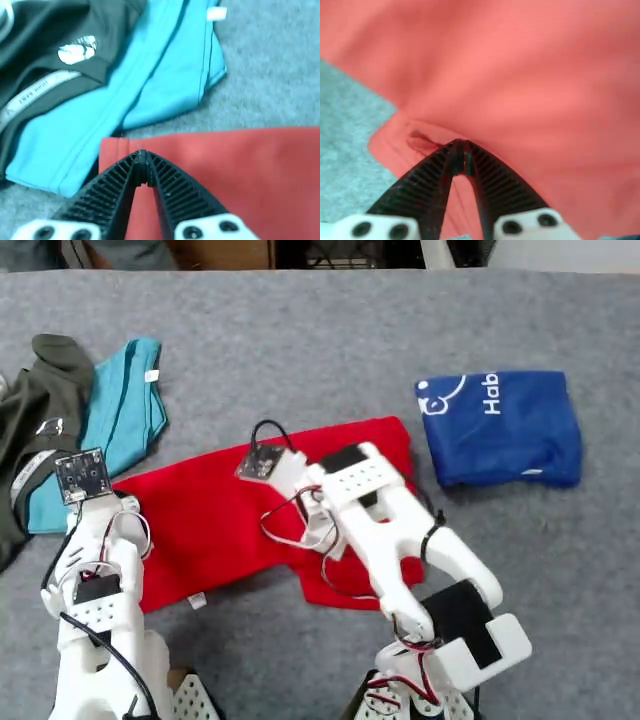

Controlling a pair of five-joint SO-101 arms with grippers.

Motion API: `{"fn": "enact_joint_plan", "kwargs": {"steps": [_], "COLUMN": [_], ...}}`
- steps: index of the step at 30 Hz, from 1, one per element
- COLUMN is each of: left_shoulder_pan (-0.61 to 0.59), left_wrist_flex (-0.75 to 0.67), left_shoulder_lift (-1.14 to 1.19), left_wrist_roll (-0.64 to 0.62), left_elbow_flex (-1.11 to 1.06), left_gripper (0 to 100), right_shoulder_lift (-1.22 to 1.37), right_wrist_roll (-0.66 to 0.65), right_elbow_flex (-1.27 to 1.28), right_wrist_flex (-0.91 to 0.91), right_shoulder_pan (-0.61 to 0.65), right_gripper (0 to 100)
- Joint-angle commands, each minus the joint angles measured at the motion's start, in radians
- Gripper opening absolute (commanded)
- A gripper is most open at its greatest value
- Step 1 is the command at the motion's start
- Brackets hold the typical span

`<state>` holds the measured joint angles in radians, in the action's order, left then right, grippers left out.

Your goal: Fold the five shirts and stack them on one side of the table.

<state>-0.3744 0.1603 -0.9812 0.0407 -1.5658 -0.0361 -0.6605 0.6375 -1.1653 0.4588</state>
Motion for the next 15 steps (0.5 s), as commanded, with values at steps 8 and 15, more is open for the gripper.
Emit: {"fn": "enact_joint_plan", "kwargs": {"steps": [8, 15], "left_shoulder_pan": [0.002, 0.002], "left_wrist_flex": [-0.014, -0.014], "left_shoulder_lift": [0.0, 0.0], "left_wrist_roll": [-0.006, -0.005], "left_elbow_flex": [0.004, 0.004], "left_gripper": [3, 3], "right_shoulder_lift": [-0.312, -0.383], "right_wrist_roll": [0.0, 0.009], "right_elbow_flex": [0.176, 0.271], "right_wrist_flex": [-0.094, -0.121], "right_shoulder_pan": [0.02, 0.203], "right_gripper": [1.3, 1.3]}}
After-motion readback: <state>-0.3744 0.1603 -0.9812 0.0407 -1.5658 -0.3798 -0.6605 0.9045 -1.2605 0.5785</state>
